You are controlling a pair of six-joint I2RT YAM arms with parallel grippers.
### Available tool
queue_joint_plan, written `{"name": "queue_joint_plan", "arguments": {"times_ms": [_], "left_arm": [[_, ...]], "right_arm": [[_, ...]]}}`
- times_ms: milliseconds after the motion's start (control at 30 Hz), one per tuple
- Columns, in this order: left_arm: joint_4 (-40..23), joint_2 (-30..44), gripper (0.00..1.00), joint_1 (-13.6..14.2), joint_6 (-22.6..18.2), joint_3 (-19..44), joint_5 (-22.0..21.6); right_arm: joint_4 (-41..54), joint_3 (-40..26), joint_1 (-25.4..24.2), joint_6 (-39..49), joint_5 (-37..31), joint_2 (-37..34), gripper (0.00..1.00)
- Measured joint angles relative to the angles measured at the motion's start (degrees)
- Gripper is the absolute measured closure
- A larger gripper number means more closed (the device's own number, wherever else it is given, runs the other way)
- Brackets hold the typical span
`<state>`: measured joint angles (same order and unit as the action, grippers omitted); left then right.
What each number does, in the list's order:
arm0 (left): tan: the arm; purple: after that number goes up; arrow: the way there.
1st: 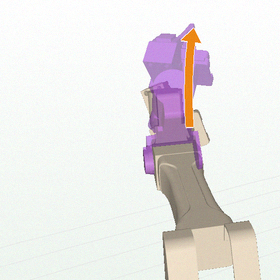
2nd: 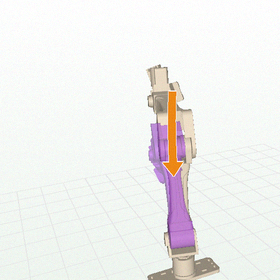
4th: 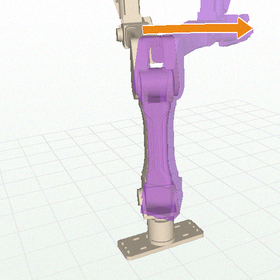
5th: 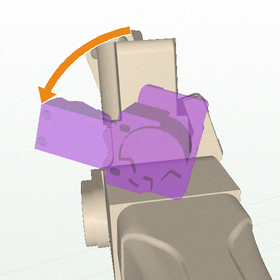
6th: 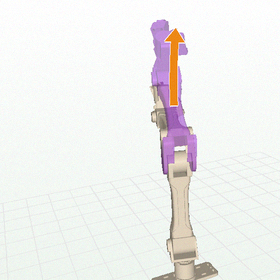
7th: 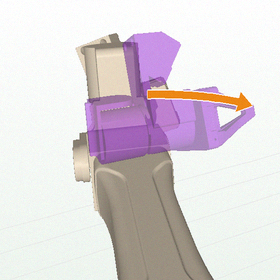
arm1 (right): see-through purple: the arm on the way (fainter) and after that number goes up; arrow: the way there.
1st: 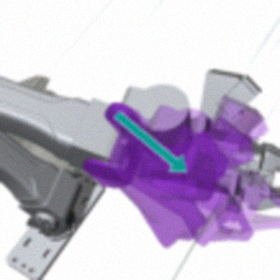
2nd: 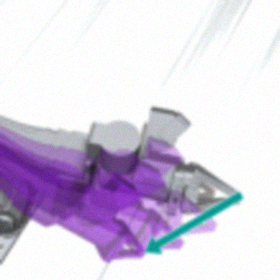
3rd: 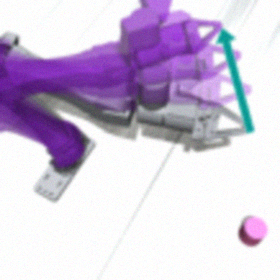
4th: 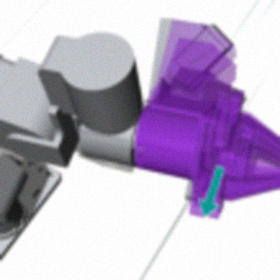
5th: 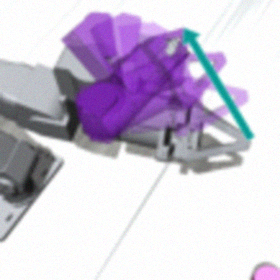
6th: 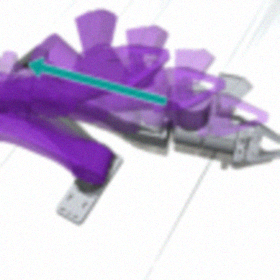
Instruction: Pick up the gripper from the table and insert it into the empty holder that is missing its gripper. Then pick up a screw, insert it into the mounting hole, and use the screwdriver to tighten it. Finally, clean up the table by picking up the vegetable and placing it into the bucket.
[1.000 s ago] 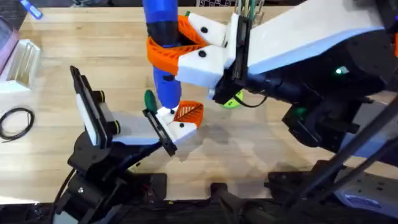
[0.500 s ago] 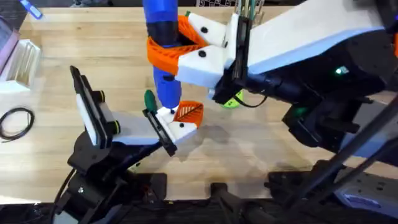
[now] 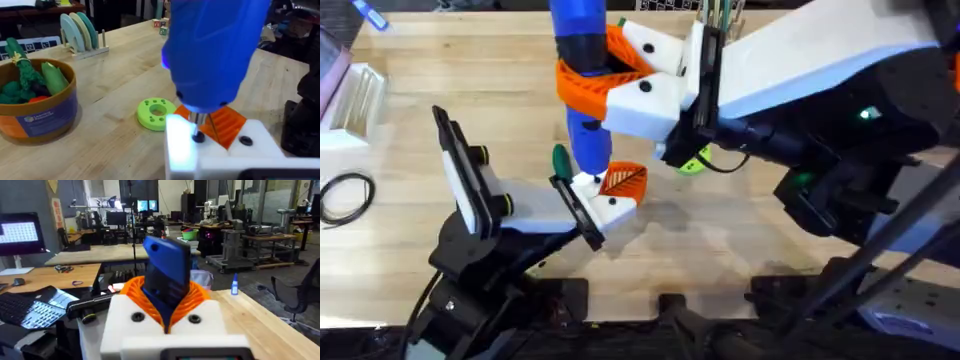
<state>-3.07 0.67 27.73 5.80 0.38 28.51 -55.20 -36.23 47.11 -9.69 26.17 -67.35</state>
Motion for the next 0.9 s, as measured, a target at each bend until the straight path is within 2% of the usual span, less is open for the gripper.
{"name": "queue_joint_plan", "arguments": {"times_ms": [900], "left_arm": [[0.00, 0.00, 0.996, 0.00, 0.00, 0.00, 0.00]], "right_arm": [[1.99, 0.00, -0.76, -0.59, 0.00, 1.92, 0.978]]}}
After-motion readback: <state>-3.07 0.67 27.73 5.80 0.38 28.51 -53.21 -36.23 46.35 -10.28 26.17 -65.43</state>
